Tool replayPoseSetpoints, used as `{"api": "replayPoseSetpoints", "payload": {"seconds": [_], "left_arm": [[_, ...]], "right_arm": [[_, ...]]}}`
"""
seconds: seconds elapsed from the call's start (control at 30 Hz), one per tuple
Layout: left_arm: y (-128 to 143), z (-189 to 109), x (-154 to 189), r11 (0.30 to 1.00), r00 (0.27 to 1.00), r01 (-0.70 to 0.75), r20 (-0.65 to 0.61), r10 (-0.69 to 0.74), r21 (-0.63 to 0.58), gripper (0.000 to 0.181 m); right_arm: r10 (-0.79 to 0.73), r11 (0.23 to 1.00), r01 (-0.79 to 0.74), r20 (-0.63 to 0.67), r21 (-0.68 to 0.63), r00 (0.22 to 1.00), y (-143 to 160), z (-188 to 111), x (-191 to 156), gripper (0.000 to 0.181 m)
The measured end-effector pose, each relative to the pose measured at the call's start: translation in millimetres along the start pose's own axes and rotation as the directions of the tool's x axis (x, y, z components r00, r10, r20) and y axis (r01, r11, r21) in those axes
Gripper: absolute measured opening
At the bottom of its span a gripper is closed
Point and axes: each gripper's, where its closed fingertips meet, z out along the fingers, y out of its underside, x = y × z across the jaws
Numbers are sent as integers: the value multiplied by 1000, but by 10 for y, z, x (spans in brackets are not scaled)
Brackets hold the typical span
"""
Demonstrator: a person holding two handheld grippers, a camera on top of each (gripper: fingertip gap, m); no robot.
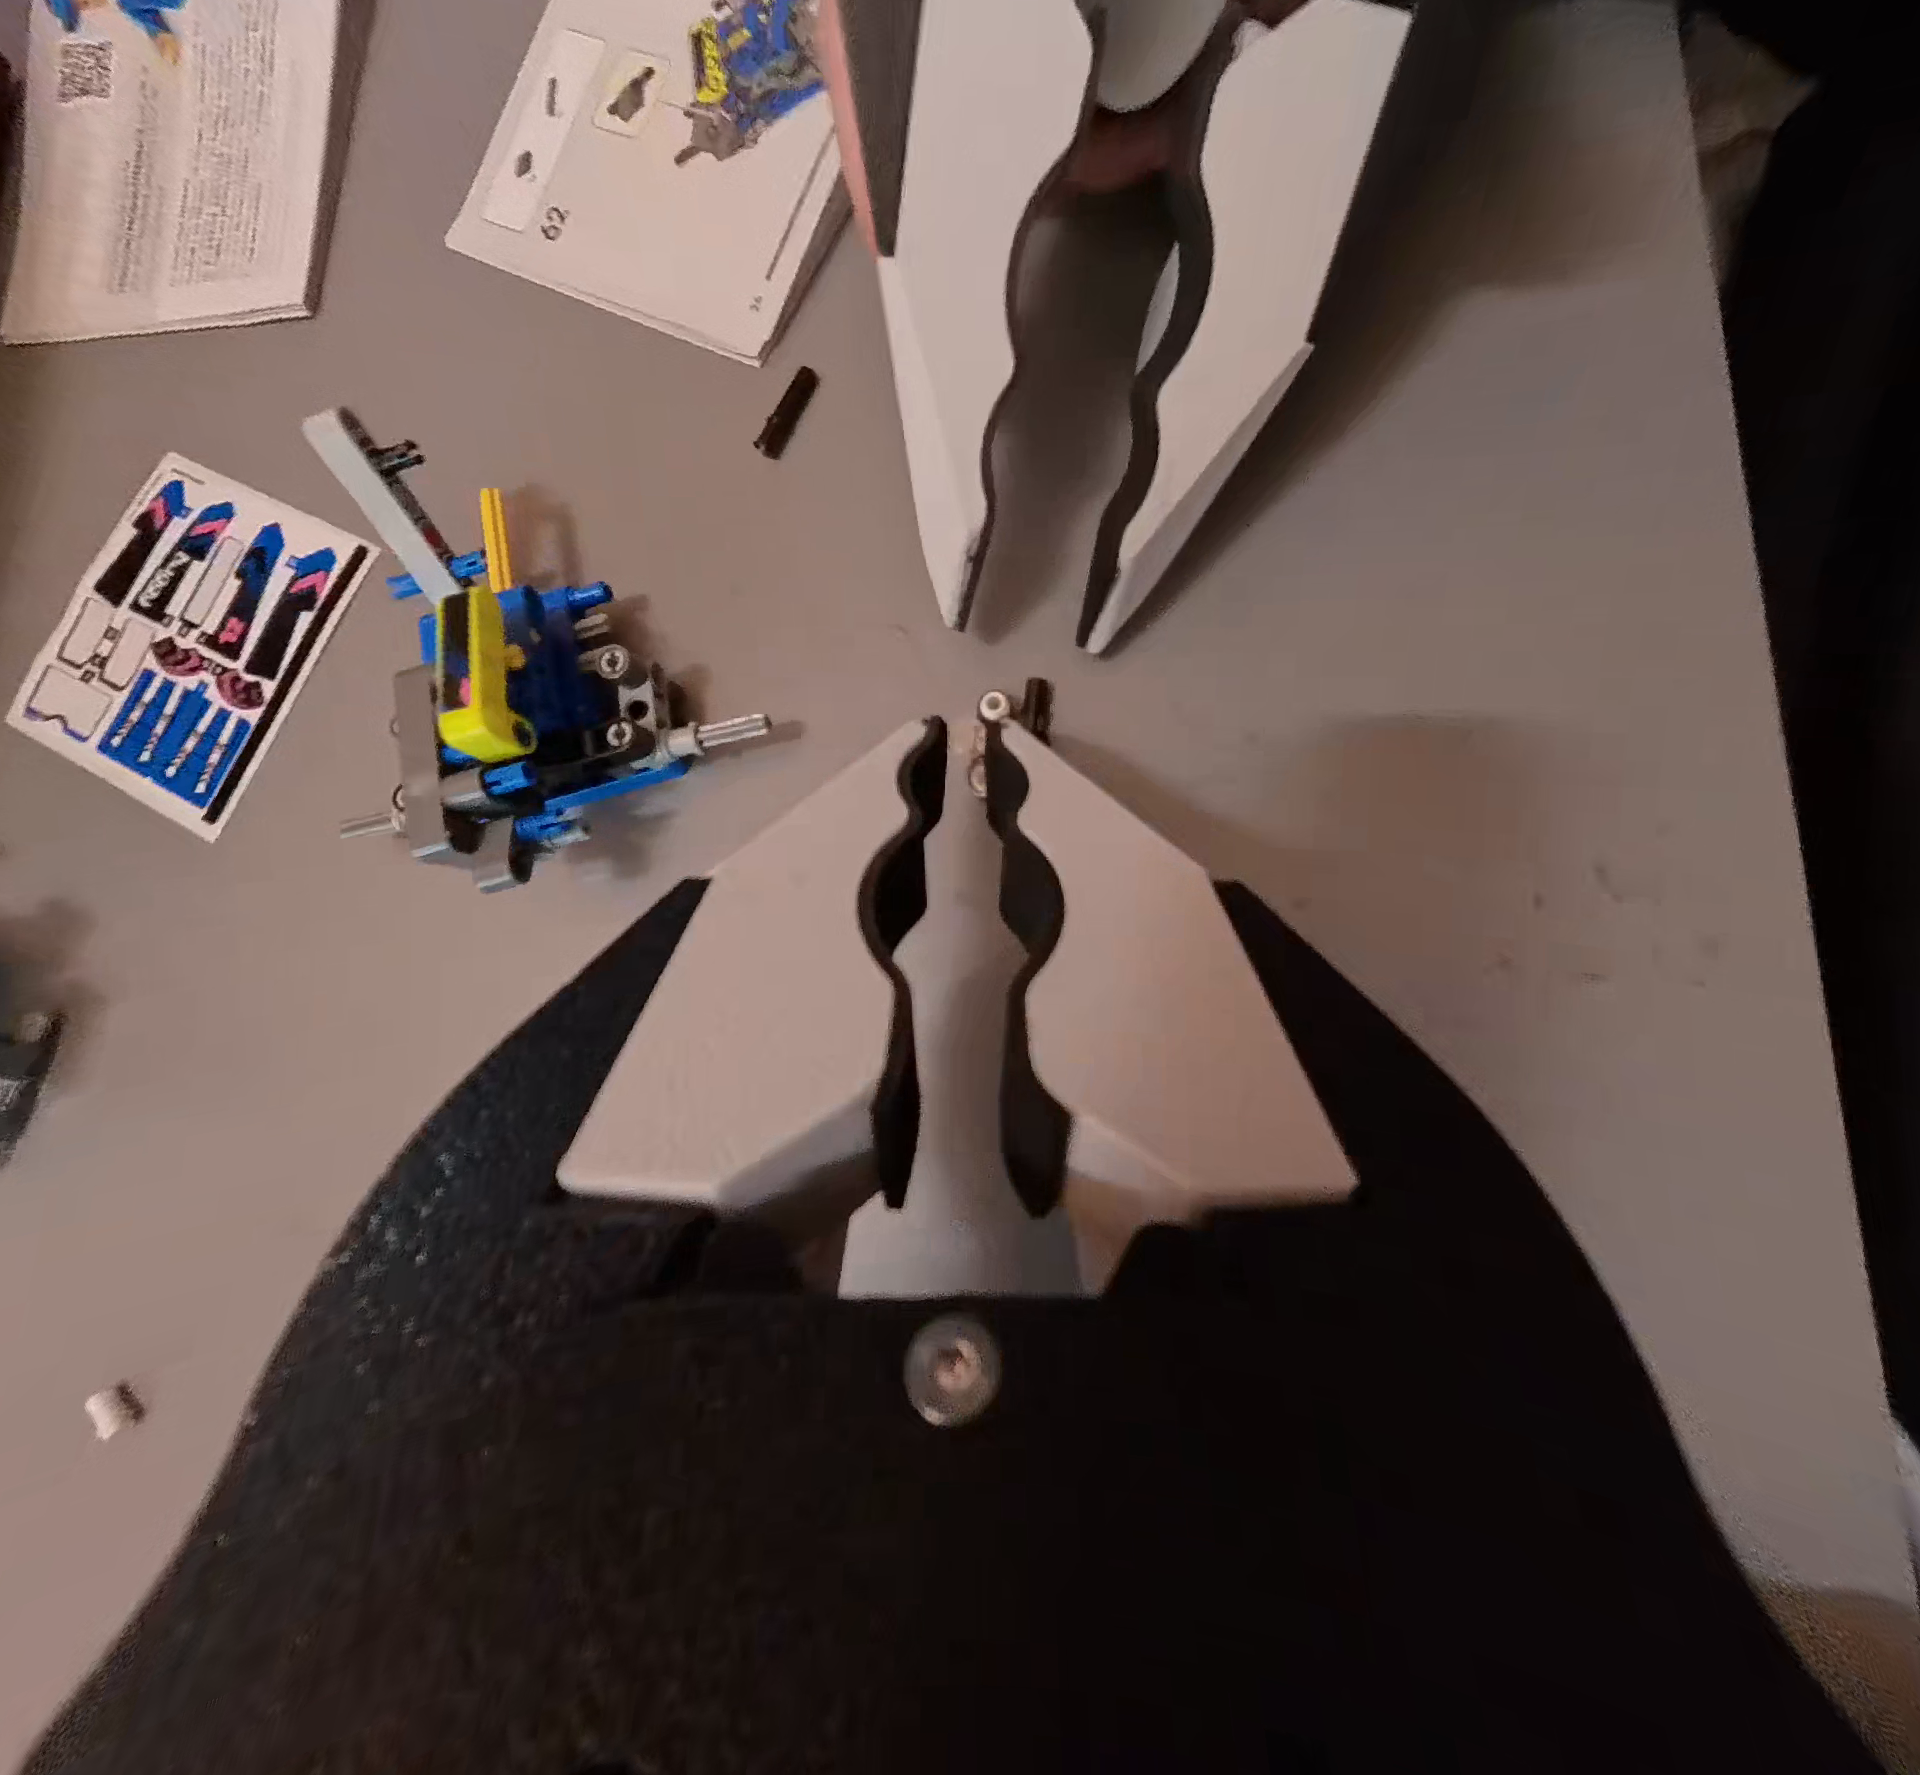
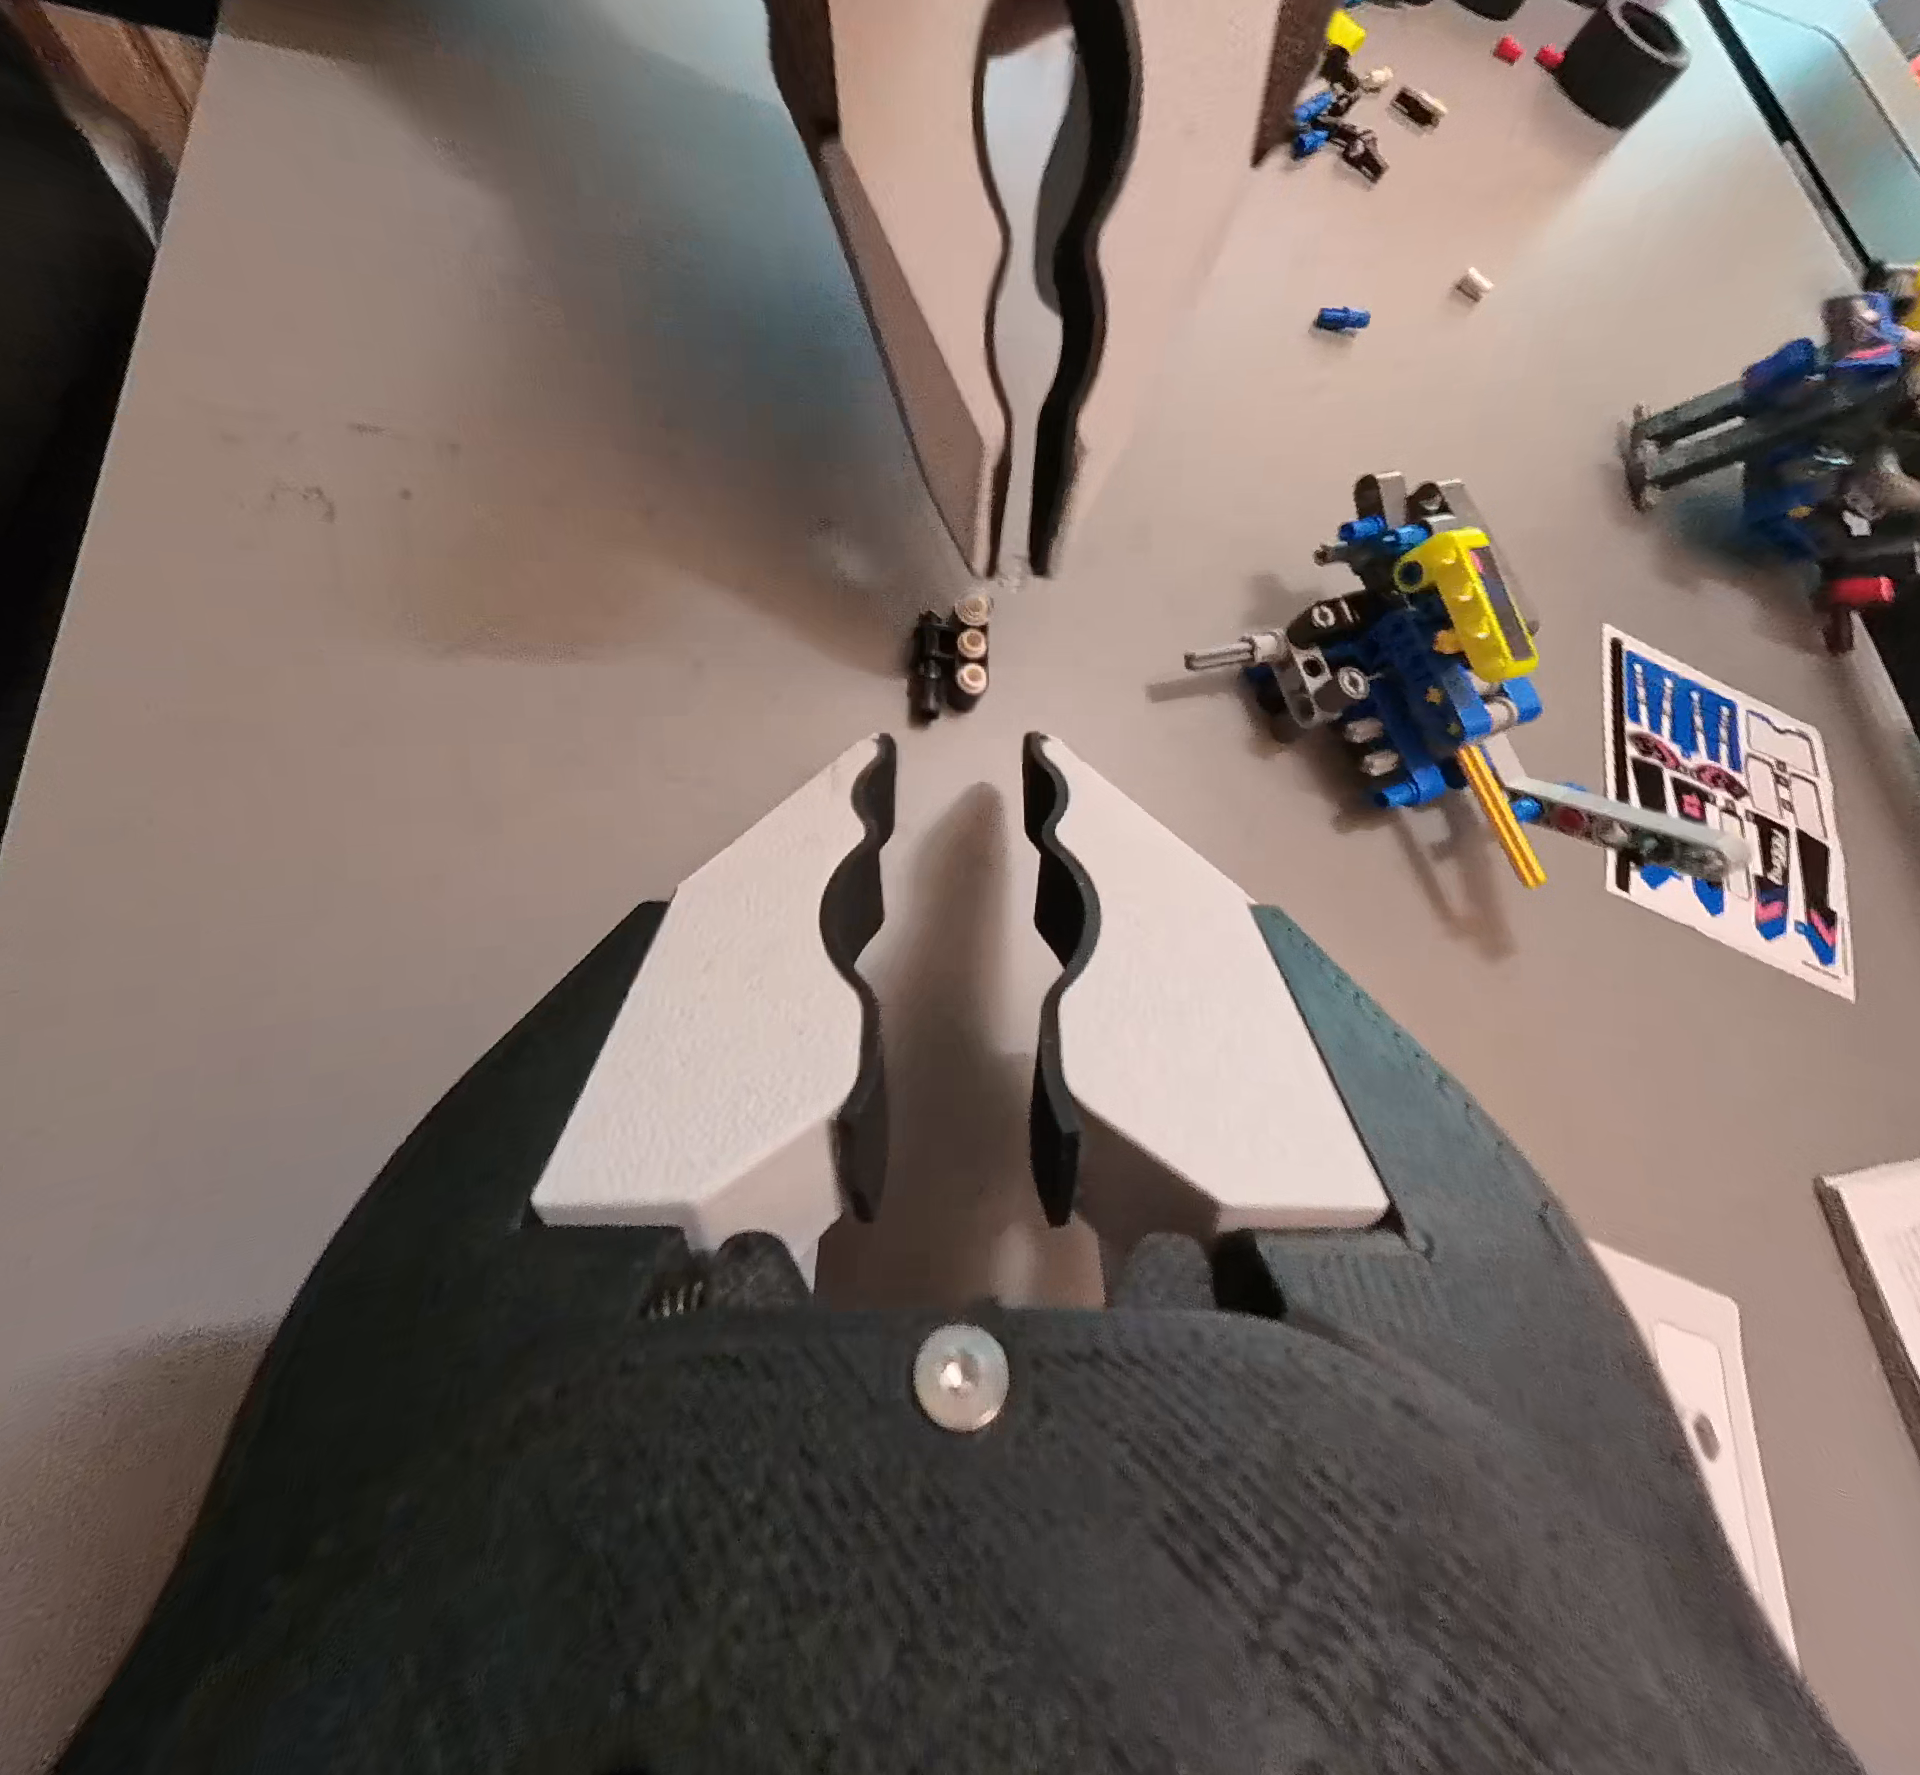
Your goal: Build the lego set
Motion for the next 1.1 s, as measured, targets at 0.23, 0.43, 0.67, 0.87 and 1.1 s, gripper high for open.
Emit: {"api": "replayPoseSetpoints", "payload": {"seconds": [0.23, 0.43, 0.67, 0.87, 1.1], "left_arm": [[50, 96, 43, 997, 998, -53, -29, 51, -59, 4], [65, 134, 47, 997, 998, -48, -41, 46, -59, 4], [42, 110, 49, 998, 998, -56, -17, 55, -40, 4], [78, 129, 56, 998, 999, -42, -26, 41, -44, 4], [74, 143, 65, 999, 999, -19, -36, 17, -39, 4]], "right_arm": [[-2, 1000, 3, 33, -27, 999, 14, 70, -4, 22], [4, 1000, -2, 48, -31, 999, 24, 74, -4, 21], [-18, 999, 19, 39, -26, 999, 23, 65, -6, 17], [-82, 997, 82, 18, 17, 996, -35, 46, -4, 22], [-191, 978, 189, 15, 87, 982, -159, 60, -94, 28]]}}
